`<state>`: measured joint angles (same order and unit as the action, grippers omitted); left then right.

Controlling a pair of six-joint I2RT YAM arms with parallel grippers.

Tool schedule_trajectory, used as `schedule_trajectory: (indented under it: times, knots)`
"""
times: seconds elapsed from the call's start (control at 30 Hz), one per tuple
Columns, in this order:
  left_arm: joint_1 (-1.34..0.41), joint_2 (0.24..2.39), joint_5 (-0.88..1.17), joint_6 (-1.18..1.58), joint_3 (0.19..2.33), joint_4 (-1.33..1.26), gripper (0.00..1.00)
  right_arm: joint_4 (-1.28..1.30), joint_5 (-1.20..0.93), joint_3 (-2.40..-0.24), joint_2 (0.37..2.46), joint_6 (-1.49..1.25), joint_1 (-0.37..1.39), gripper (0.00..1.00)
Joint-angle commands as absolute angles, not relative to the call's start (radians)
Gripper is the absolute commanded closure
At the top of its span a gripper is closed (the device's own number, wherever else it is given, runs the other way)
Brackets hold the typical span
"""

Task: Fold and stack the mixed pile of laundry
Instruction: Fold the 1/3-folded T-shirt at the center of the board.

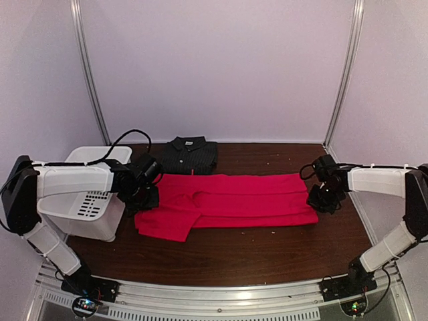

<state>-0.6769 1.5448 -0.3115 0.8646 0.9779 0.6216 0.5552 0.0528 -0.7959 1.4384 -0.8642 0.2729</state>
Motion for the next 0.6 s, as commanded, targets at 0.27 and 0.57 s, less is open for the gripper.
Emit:
schedule_trajectory:
  times: [0.27,0.57]
  knots:
    - [-0.613,1.572,-0.305,0.816,0.981,0.571,0.84,0.553,0.062,-0.867,1.453,-0.782,0.248,0.79]
    - [-0.623,1.383,-0.185,0.659,0.959,0.526,0.56,0.508,-0.140,-0.846,1.295,-0.586,0.213,0.52]
